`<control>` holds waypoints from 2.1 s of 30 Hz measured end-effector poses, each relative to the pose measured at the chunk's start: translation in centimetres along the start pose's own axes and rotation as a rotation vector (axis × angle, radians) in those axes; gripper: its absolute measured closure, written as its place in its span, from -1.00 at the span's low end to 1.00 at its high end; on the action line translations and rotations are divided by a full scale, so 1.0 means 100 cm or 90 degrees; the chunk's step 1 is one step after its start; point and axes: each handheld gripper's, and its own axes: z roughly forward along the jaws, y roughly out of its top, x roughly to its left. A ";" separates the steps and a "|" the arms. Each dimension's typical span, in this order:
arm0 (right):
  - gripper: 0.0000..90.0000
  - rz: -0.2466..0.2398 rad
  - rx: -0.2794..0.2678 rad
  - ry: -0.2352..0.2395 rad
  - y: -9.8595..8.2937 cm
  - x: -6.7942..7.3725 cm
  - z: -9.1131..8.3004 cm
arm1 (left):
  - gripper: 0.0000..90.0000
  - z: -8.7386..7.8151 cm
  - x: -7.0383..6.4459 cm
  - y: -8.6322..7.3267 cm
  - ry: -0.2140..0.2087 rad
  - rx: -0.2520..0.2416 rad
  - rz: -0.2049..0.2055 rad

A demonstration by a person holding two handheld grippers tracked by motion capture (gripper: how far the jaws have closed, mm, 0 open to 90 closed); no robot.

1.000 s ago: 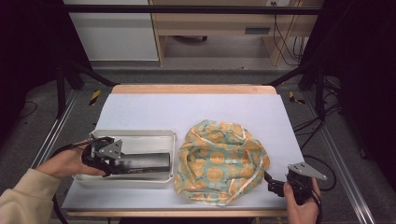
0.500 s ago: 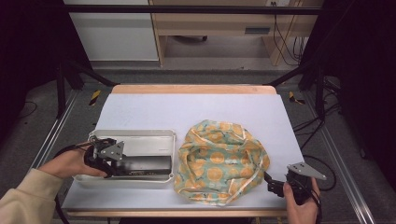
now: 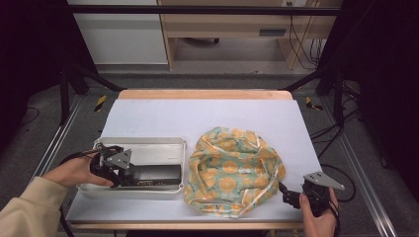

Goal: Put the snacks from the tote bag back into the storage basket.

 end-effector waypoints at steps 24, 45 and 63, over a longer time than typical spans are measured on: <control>-0.87 0.001 0.005 0.004 0.000 0.001 0.001 | -0.05 0.012 0.009 -0.005 -0.019 0.008 0.019; -0.87 -0.003 0.006 0.004 0.000 0.001 0.001 | -0.07 0.012 0.010 -0.005 -0.017 0.009 0.023; -0.87 -0.003 0.008 0.007 0.000 0.002 0.002 | -0.35 0.010 0.008 -0.003 -0.007 -0.004 -0.003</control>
